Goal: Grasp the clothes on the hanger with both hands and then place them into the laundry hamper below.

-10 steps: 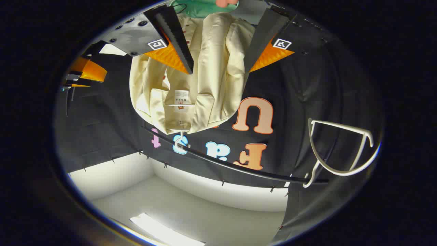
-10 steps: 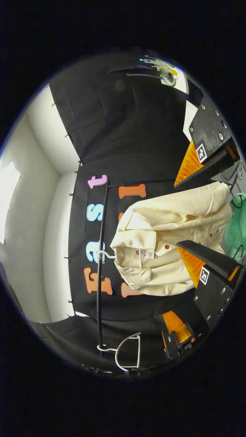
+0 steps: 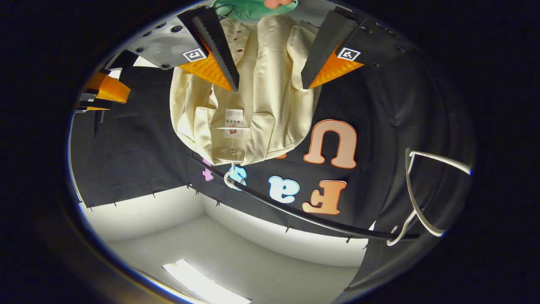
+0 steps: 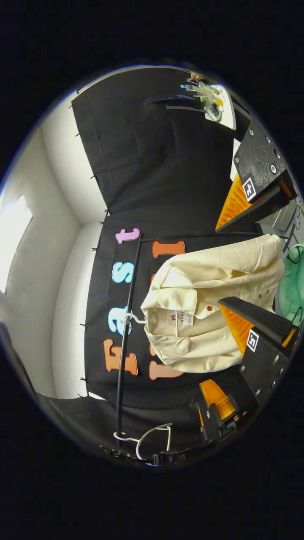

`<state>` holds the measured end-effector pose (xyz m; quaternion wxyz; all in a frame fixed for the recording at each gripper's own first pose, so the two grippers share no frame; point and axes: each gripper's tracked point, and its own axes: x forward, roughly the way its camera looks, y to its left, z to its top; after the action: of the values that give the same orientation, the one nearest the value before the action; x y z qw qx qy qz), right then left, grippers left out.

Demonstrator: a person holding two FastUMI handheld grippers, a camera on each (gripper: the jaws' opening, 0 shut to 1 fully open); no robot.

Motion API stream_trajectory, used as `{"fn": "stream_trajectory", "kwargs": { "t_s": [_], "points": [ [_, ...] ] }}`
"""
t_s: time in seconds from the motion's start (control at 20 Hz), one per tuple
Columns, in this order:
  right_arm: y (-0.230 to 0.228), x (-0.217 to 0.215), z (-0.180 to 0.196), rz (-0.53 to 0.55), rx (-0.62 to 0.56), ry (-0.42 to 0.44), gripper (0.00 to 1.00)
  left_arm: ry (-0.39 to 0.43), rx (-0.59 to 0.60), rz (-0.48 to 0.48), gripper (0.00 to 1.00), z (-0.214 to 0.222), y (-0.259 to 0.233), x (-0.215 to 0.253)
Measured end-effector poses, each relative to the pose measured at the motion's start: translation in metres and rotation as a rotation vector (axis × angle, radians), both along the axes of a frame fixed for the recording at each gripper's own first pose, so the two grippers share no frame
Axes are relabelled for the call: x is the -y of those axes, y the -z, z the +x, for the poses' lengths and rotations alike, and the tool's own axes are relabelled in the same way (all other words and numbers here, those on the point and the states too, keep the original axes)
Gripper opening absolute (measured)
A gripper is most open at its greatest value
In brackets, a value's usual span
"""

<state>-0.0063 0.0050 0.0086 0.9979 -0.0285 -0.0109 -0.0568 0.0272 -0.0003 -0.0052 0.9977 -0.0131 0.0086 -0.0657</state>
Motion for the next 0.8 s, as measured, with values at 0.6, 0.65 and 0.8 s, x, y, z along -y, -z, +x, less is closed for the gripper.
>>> {"fn": "stream_trajectory", "kwargs": {
  "t_s": [0.6, 0.65, 0.8],
  "points": [
    [0.026, -0.021, 0.032, 0.031, -0.039, -0.025, 0.94, -0.013, -0.019, -0.01, 0.96, 0.015, 0.006, -0.01],
    [0.024, -0.03, 0.038, 0.038, -0.032, -0.046, 0.94, -0.02, -0.016, -0.008, 0.96, 0.016, 0.005, -0.014],
    [0.031, -0.063, 0.07, 0.065, -0.053, -0.123, 0.94, -0.034, -0.01, -0.011, 0.97, 0.016, 0.003, -0.023]
  ]
}}
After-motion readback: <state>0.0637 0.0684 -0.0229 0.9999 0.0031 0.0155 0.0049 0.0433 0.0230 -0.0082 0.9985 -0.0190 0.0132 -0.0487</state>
